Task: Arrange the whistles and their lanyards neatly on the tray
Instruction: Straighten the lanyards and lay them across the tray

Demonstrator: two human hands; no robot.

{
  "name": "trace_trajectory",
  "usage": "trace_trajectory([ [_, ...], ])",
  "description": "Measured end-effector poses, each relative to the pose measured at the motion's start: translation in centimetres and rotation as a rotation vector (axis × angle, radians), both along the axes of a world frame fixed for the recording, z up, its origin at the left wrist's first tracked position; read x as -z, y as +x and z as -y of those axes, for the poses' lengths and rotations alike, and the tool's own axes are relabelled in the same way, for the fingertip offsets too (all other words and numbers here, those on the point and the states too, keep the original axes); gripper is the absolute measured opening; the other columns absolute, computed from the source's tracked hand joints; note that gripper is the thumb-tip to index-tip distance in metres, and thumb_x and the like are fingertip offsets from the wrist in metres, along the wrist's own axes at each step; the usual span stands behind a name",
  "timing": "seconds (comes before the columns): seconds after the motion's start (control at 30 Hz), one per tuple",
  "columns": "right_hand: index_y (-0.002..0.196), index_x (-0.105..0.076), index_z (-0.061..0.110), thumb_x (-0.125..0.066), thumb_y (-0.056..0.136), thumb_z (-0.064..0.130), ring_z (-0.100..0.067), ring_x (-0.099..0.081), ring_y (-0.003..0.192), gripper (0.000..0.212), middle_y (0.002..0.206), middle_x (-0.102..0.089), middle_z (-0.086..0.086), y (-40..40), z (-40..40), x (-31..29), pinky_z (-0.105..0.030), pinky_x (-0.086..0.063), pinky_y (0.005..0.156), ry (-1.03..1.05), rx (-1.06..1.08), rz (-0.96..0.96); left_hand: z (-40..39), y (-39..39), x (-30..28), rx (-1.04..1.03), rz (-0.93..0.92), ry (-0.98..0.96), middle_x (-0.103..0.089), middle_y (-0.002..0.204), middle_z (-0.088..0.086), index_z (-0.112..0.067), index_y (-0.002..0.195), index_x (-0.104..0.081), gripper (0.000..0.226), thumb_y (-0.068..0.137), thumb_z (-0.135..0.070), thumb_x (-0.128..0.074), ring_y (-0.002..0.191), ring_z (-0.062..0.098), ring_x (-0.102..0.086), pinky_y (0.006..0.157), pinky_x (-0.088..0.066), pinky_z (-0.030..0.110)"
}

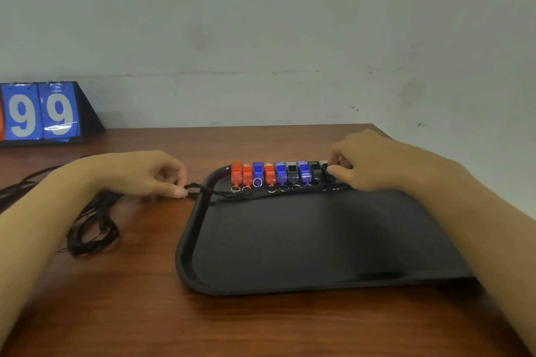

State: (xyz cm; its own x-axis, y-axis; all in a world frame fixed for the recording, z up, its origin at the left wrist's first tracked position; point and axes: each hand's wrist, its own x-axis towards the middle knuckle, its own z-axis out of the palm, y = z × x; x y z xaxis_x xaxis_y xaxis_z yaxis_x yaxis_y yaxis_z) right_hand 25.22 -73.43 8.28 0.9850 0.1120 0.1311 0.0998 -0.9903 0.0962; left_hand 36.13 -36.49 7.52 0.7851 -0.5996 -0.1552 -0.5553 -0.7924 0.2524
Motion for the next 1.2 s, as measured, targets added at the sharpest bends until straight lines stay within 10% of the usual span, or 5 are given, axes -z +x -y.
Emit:
trace_trajectory([
  [0.27,0.113,-0.066,0.021,-0.05,0.1,0.039,-0.019,-0.058,0.099,0.028,0.1,-0.062,0.004,-0.1,-0.3,0.2,-0.033,-0.047,0.083,0.042,-0.045,0.007,0.3,-0.2,0.2,-0.024,0.165,-0.109,-0.072,0.088,-0.015,-0.034,0.085,-0.067,0.08,0.056,-0.102,-0.036,0.08,-0.005,-0.064,0.076,-0.045,0.025],
  [0.63,0.126,-0.025,0.016,-0.067,0.066,0.08,-0.028,-0.061,0.097,0.097,0.117,-0.06,-0.006,-0.3,0.5,0.2,-0.046,-0.053,0.089,0.015,0.145,-0.262,0.6,-0.8,-1.2,-0.315,0.528,-0.459,-0.07,0.076,0.0,-0.022,0.097,-0.055,0.018,0.101,-0.039,-0.051,0.071,0.015,-0.064,0.069,-0.044,0.027],
  [0.87,0.119,-0.042,0.023,-0.055,0.083,0.073,-0.017,-0.054,0.098,0.063,0.113,-0.055,0.001,-0.6,-0.9,0.1,-0.038,-0.05,0.086,0.159,-0.04,-0.032,3.9,-4.5,-2.5,-0.086,0.326,-0.67,-0.075,0.075,-0.001,-0.021,0.094,-0.061,0.031,0.095,-0.051,-0.054,0.073,0.016,-0.066,0.09,-0.047,0.034],
  [1.03,0.122,-0.057,0.042,-0.048,0.096,0.058,-0.004,-0.044,0.112,0.032,0.117,-0.051,0.012,-1.3,-3.8,-0.3,-0.018,-0.037,0.084,0.257,-0.353,0.131,5.4,-6.0,-2.7,0.002,-0.021,-1.021,-0.076,0.082,0.01,-0.011,0.09,-0.058,0.026,0.09,-0.036,-0.057,0.058,0.016,-0.054,0.064,-0.042,0.029],
  [1.2,0.141,-0.046,0.051,-0.049,0.098,0.054,-0.003,-0.029,0.139,0.043,0.15,-0.039,0.021,-3.1,-6.7,-0.2,-0.033,-0.029,0.115,0.321,-0.566,-0.015,5.7,-6.2,-2.6,0.164,-0.233,-1.077,-0.076,0.11,0.013,-0.015,0.083,-0.059,0.02,0.085,-0.035,-0.059,0.069,0.013,-0.052,0.068,-0.044,0.024],
])
